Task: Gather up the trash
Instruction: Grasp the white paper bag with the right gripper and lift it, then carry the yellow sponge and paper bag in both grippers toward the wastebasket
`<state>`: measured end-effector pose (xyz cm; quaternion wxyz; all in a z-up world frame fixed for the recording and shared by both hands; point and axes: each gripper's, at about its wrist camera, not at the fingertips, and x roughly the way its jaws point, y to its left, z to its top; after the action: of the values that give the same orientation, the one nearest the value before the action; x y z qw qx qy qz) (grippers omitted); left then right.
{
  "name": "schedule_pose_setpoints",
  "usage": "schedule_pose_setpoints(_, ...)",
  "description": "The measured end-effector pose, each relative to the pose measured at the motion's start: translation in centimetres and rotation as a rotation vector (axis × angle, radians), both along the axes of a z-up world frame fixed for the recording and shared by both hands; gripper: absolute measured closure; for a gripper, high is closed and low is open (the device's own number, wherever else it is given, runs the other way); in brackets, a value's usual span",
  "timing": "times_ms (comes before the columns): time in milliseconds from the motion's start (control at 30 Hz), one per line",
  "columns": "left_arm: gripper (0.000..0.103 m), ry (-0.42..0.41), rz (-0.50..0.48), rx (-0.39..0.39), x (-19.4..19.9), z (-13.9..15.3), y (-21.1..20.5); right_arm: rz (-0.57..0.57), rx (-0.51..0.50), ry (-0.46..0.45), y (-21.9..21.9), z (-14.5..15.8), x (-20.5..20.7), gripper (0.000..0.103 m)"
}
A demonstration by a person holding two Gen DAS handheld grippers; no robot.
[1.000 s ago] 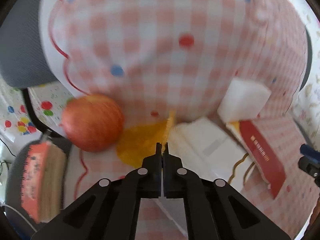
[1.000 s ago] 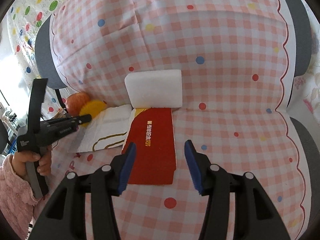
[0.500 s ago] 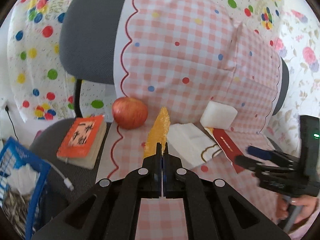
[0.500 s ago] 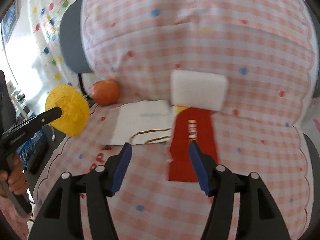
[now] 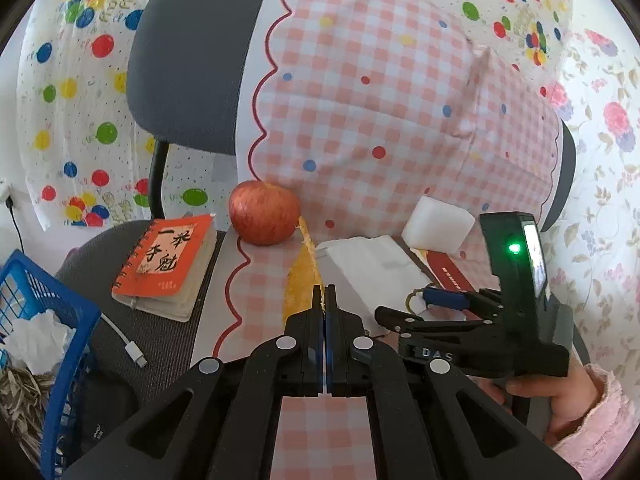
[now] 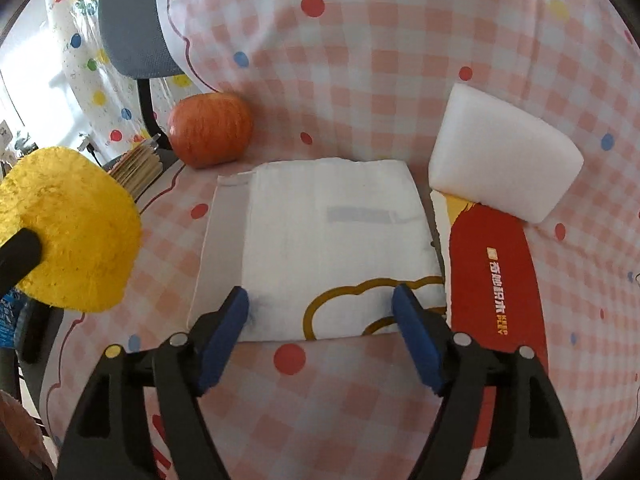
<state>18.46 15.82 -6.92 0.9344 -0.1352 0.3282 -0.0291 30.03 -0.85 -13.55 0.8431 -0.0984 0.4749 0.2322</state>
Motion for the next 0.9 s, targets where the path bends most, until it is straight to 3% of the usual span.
schedule_pose_setpoints(100,0.103,0.005,0.004,-0.01,0.0,-0.4,0.1,0.0,0.01,-0.014,-0.2,-0.1,-0.6,0.032)
schedule_pose_setpoints(200,0.103,0.013,-0.001,-0.014,-0.1,-0.6,0.1,-0.004,0.021,-0.047,-0.6,0.2,-1.2,0.047)
schedule_pose_setpoints(300,0.103,0.015,0.001,-0.018,-0.4,-0.6,-0.1,-0.021,0.064,-0.058,-1.9,0.7,-1.4,0.071)
schedule_pose_setpoints(333,0.103,0.015,0.005,-0.018,-0.5,-0.5,-0.1,-0.026,0.092,-0.064,-2.4,1.1,-1.4,0.091)
schedule_pose_setpoints(367,0.103,0.014,0.008,-0.017,-0.7,-0.3,-0.2,-0.021,0.114,-0.064,-2.8,1.4,-1.5,0.097)
schedule_pose_setpoints(500,0.103,-0.017,0.002,-0.011,-1.7,1.3,-0.8,-0.018,0.194,-0.177,-4.4,5.6,-3.9,0.1)
schedule_pose_setpoints(667,0.103,-0.128,-0.034,-0.007,-4.6,5.6,-2.8,-0.033,0.246,-0.28,-6.5,11.7,-7.1,0.1)
schedule_pose_setpoints(900,0.103,-0.193,-0.128,0.047,-8.8,8.1,-7.5,-0.066,0.267,-0.306,-10.5,13.3,-12.8,0.1)
